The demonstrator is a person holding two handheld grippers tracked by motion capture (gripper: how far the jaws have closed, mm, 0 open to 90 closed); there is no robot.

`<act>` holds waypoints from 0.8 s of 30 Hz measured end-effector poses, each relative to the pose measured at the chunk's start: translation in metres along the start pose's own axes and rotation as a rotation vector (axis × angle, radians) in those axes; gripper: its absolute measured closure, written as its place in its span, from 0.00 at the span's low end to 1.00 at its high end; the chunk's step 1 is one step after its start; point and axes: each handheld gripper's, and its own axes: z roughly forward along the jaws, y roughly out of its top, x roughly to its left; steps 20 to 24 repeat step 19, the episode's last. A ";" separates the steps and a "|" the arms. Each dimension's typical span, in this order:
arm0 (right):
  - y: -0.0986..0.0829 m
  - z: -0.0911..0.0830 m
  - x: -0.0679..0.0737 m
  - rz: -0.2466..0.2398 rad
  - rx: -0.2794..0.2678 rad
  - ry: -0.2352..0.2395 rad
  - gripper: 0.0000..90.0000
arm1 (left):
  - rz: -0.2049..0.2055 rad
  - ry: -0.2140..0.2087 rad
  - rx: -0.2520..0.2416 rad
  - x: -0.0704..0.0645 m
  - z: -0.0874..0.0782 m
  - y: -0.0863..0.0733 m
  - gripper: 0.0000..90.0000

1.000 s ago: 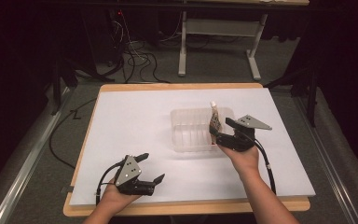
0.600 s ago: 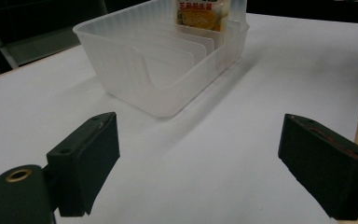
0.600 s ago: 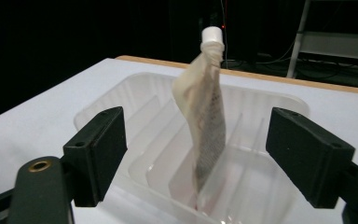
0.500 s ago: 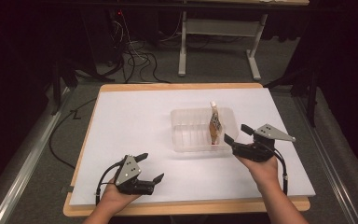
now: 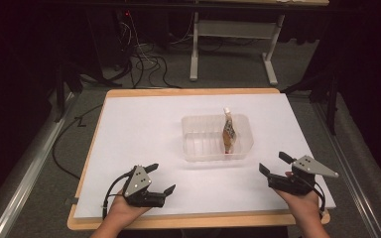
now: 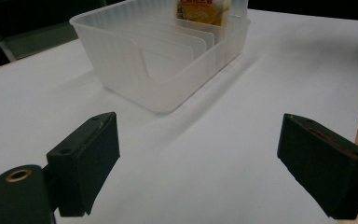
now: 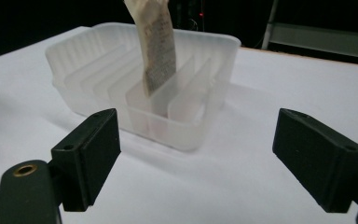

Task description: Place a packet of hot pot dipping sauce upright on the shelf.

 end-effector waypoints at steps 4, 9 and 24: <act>-0.014 -0.011 -0.007 0.002 -0.008 -0.026 0.18 | 0.004 -0.006 0.014 -0.003 0.004 0.000 0.15; -0.017 -0.010 -0.013 0.028 -0.001 -0.028 0.18 | 0.004 -0.012 0.031 -0.004 0.008 -0.001 0.15; -0.020 -0.011 -0.017 0.056 -0.016 -0.041 0.18 | 0.002 -0.006 0.023 -0.003 0.007 -0.001 0.15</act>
